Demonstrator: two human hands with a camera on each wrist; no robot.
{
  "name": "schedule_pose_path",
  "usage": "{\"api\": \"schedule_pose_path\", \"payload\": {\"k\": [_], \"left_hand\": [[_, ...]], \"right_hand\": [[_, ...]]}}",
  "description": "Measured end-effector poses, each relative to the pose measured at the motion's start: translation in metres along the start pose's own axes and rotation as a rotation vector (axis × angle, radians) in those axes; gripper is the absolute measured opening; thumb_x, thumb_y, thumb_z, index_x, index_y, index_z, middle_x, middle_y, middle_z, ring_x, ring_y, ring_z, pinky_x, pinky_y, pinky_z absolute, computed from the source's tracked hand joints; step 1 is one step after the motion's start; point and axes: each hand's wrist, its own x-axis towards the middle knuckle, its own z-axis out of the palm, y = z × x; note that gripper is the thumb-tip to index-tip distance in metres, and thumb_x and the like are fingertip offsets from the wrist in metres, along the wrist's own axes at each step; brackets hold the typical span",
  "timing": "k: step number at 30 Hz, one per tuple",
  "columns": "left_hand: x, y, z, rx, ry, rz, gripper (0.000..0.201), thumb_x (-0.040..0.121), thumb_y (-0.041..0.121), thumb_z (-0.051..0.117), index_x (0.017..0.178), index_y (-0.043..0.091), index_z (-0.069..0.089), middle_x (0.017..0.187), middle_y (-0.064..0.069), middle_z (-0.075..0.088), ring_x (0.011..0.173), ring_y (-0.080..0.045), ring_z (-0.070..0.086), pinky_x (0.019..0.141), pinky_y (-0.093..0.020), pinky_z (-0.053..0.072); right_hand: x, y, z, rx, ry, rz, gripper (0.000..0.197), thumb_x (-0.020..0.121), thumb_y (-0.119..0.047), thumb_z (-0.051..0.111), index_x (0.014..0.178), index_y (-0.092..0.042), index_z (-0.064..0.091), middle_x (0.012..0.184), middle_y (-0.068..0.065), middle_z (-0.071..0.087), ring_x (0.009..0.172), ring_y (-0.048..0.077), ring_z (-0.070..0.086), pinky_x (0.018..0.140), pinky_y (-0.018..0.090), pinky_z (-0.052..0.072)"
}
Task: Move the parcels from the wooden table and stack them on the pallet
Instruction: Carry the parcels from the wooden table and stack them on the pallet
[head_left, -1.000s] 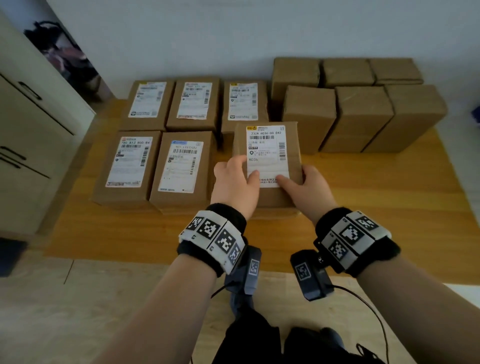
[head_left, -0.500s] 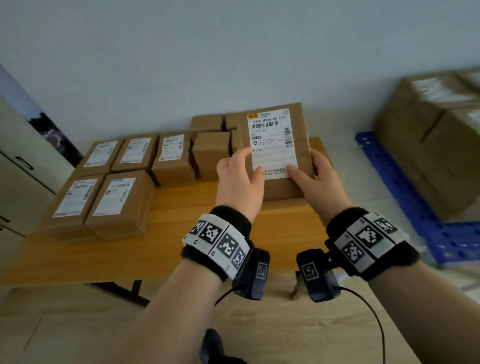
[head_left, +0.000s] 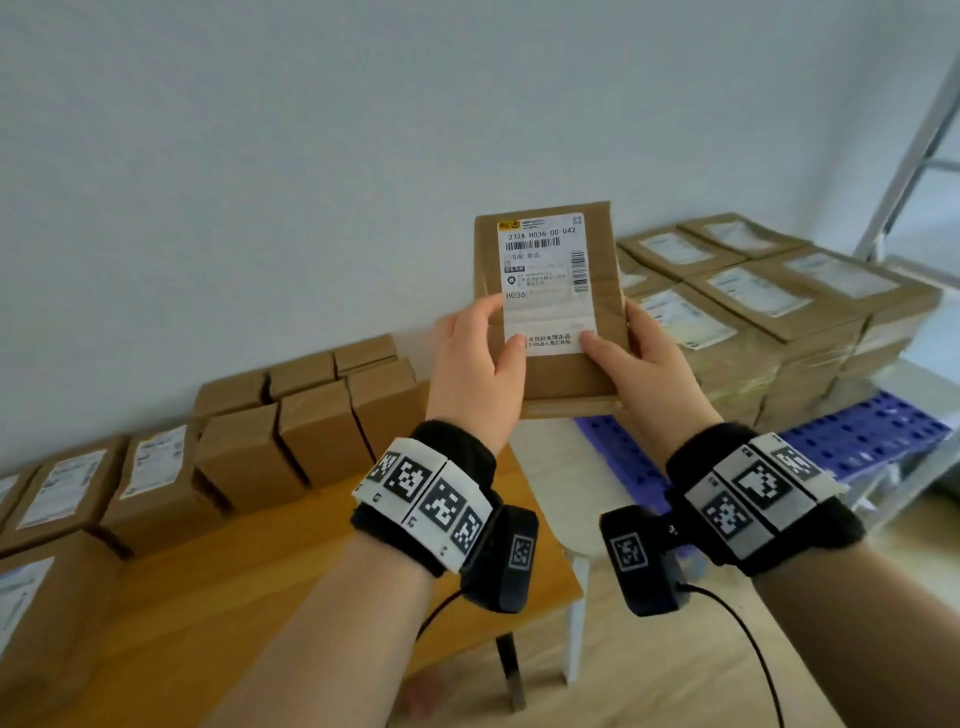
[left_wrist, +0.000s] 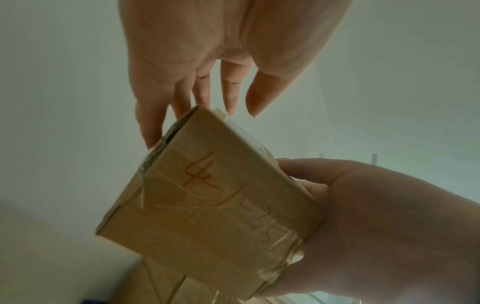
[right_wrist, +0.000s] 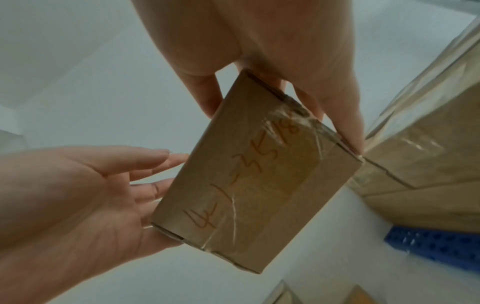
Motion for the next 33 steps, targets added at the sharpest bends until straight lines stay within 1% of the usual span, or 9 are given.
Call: {"api": "schedule_pose_path", "payload": {"k": [3, 5, 9, 12, 17, 20, 25, 29, 33], "left_hand": [[0.027, 0.003, 0.019, -0.065, -0.013, 0.032, 0.040, 0.093, 0.016, 0.051, 0.133, 0.016, 0.045, 0.118, 0.005, 0.040, 0.118, -0.011, 0.045, 0.103, -0.020, 0.035], [0.047, 0.001, 0.032, -0.107, -0.022, 0.055, 0.041, 0.093, 0.016, 0.052, 0.133, 0.015, 0.044, 0.123, 0.002, 0.043, 0.120, -0.014, 0.046, 0.105, -0.028, 0.038], [0.092, -0.011, 0.055, -0.191, -0.022, 0.105, 0.046, 0.090, 0.014, 0.056, 0.134, 0.013, 0.043, 0.129, -0.001, 0.046, 0.122, -0.015, 0.046, 0.105, -0.036, 0.040], [0.125, -0.021, 0.071, -0.216, -0.026, 0.123, 0.051, 0.086, 0.013, 0.061, 0.134, 0.013, 0.043, 0.131, -0.001, 0.047, 0.124, -0.015, 0.045, 0.106, -0.038, 0.040], [0.167, -0.024, 0.099, -0.206, -0.109, 0.101, 0.044, 0.089, 0.023, 0.057, 0.133, 0.019, 0.047, 0.130, 0.010, 0.053, 0.122, -0.009, 0.048, 0.102, -0.026, 0.041], [0.188, -0.021, 0.114, -0.207, -0.146, 0.088, 0.045, 0.091, 0.025, 0.054, 0.135, 0.019, 0.046, 0.130, 0.007, 0.054, 0.121, -0.009, 0.049, 0.101, -0.025, 0.040], [0.224, -0.019, 0.153, -0.180, -0.163, 0.032, 0.042, 0.092, 0.025, 0.054, 0.133, 0.017, 0.047, 0.130, 0.004, 0.055, 0.121, -0.011, 0.049, 0.101, -0.025, 0.040], [0.242, -0.017, 0.185, -0.117, -0.173, -0.048, 0.038, 0.094, 0.022, 0.051, 0.132, 0.018, 0.047, 0.131, 0.002, 0.054, 0.119, -0.011, 0.048, 0.090, -0.017, 0.035], [0.255, -0.015, 0.218, -0.062, -0.194, -0.168, 0.038, 0.095, 0.020, 0.049, 0.133, 0.018, 0.046, 0.132, 0.002, 0.054, 0.118, -0.010, 0.049, 0.086, -0.014, 0.035]], "right_hand": [[0.027, -0.006, -0.017, -0.041, 0.041, -0.031, 0.028, 0.092, -0.017, 0.056, 0.119, -0.024, 0.053, 0.112, -0.008, 0.065, 0.101, 0.007, 0.063, 0.091, 0.031, 0.052], [0.047, -0.008, -0.024, -0.063, 0.068, -0.050, 0.024, 0.093, -0.017, 0.055, 0.116, -0.023, 0.052, 0.109, -0.008, 0.065, 0.094, 0.002, 0.063, 0.083, 0.024, 0.053], [0.094, -0.013, -0.032, -0.163, 0.143, -0.027, 0.023, 0.092, -0.026, 0.058, 0.111, -0.025, 0.046, 0.110, -0.005, 0.062, 0.102, 0.014, 0.061, 0.092, 0.037, 0.051], [0.127, -0.017, -0.038, -0.181, 0.156, -0.005, 0.022, 0.092, -0.029, 0.057, 0.112, -0.026, 0.049, 0.109, -0.008, 0.062, 0.103, 0.015, 0.061, 0.094, 0.040, 0.051], [0.177, -0.022, -0.052, -0.213, 0.146, 0.073, 0.034, 0.091, -0.034, 0.056, 0.123, -0.022, 0.053, 0.114, -0.003, 0.064, 0.102, 0.019, 0.063, 0.091, 0.045, 0.052], [0.206, -0.021, -0.064, -0.231, 0.139, 0.117, 0.039, 0.091, -0.034, 0.057, 0.128, -0.022, 0.051, 0.114, -0.003, 0.064, 0.100, 0.019, 0.063, 0.088, 0.043, 0.054], [0.257, -0.012, -0.088, -0.254, 0.057, 0.225, 0.043, 0.093, -0.028, 0.055, 0.133, -0.018, 0.043, 0.105, -0.005, 0.059, 0.090, 0.011, 0.058, 0.068, 0.030, 0.050], [0.300, 0.007, -0.110, -0.256, -0.096, 0.316, 0.034, 0.095, -0.021, 0.054, 0.127, -0.013, 0.047, 0.106, -0.001, 0.061, 0.088, 0.012, 0.057, 0.074, 0.033, 0.051], [0.338, 0.031, -0.134, -0.288, -0.196, 0.359, 0.035, 0.093, -0.022, 0.056, 0.127, -0.012, 0.051, 0.115, 0.004, 0.061, 0.099, 0.019, 0.058, 0.089, 0.044, 0.051]]}}
